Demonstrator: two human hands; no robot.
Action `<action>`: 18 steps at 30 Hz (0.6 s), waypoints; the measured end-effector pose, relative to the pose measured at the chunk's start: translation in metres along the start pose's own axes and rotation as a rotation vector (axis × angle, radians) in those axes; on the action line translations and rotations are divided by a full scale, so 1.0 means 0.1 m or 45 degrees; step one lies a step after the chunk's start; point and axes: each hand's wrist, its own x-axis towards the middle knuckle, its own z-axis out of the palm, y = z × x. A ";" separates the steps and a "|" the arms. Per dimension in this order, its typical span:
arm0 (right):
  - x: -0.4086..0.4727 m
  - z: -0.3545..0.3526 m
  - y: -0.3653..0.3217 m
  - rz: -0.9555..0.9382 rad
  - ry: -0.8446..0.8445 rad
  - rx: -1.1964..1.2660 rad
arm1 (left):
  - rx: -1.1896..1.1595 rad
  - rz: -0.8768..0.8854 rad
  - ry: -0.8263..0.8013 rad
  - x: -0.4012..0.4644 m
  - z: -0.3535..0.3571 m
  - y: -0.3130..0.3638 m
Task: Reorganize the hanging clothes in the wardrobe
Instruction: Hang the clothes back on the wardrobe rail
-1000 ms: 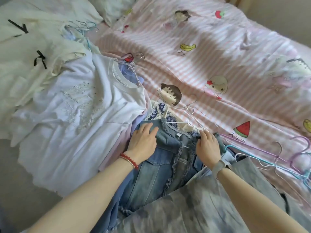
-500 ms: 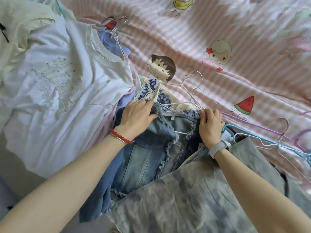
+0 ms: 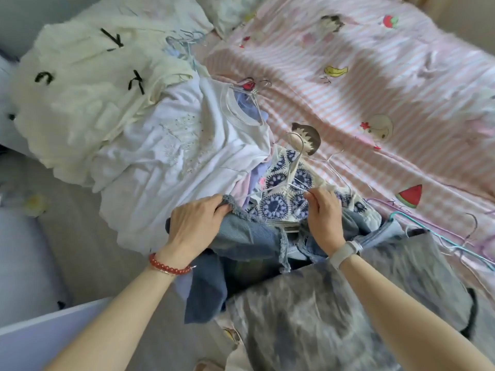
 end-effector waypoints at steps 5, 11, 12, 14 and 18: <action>-0.26 0.29 -0.97 -0.258 -0.040 -0.006 | 0.013 -0.288 0.166 -0.76 -0.55 -0.66; -0.78 0.59 -2.25 -0.643 -0.099 0.071 | -0.084 -0.560 0.401 -1.94 -1.07 -1.42; -0.87 0.62 -2.48 -0.699 -0.093 0.085 | -0.109 -0.611 0.446 -2.12 -1.18 -1.51; -1.08 0.67 -2.92 -0.812 -0.097 0.125 | -0.144 -0.709 0.537 -2.49 -1.41 -1.70; -1.58 0.80 -3.62 -1.004 -0.176 0.218 | -0.200 -0.783 0.572 -3.22 -1.82 -2.02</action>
